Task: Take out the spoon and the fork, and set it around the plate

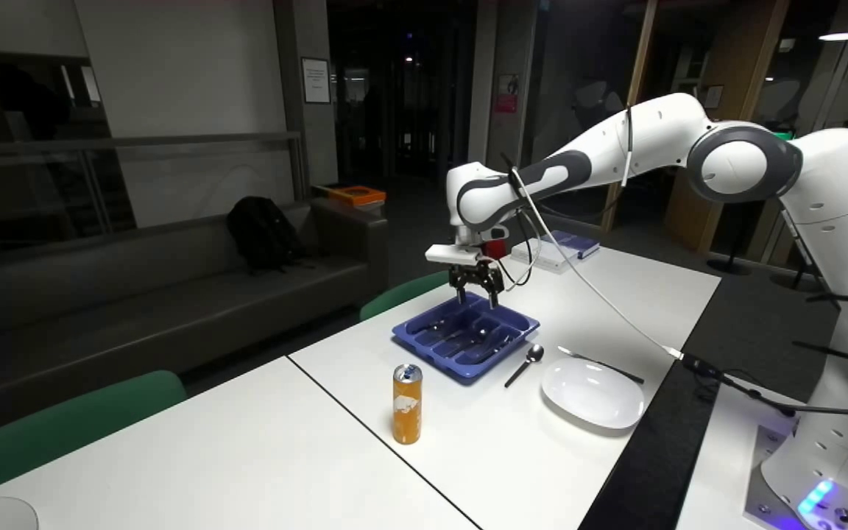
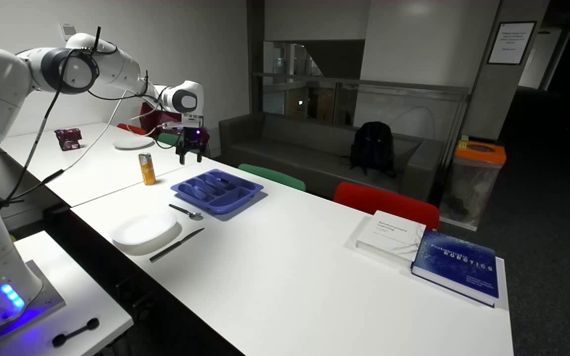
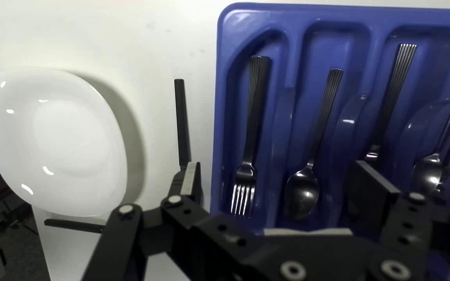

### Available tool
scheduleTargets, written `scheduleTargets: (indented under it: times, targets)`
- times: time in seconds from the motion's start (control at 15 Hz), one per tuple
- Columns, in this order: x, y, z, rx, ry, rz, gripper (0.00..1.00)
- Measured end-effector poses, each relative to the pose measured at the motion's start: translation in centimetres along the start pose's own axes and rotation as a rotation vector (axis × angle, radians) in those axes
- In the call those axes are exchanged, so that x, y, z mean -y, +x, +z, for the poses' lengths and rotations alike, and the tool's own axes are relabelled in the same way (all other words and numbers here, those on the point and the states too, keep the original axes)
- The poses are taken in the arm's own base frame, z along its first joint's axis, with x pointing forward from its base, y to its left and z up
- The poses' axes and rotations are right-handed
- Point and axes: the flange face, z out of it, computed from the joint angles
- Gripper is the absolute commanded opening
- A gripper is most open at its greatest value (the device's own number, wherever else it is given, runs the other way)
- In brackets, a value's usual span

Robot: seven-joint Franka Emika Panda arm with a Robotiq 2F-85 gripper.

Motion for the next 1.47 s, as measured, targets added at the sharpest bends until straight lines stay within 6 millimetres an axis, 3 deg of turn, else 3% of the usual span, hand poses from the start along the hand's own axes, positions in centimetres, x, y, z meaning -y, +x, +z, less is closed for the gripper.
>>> scheduleTargets:
  times: [0.2,0.33,0.73,1.0,1.27,1.33,1.4,1.47]
  targets:
    - [-0.1,0.3,1.3,0.000,0.009,-0.012,1.00]
    - [-0.1,0.4,2.3,0.001,0.027,-0.022,0.74]
    - [-0.5,1.8,5.3,0.002,0.050,-0.053,0.31]
    - [-0.7,3.1,6.1,0.008,0.036,-0.062,0.01]
    - [-0.8,4.1,6.3,0.011,0.030,-0.066,0.04]
    - [-0.8,4.2,6.3,0.011,0.025,-0.069,0.09]
    - [-0.9,4.2,6.4,0.011,0.018,-0.070,0.28]
    - [-0.9,4.2,6.4,0.011,0.010,-0.070,0.32]
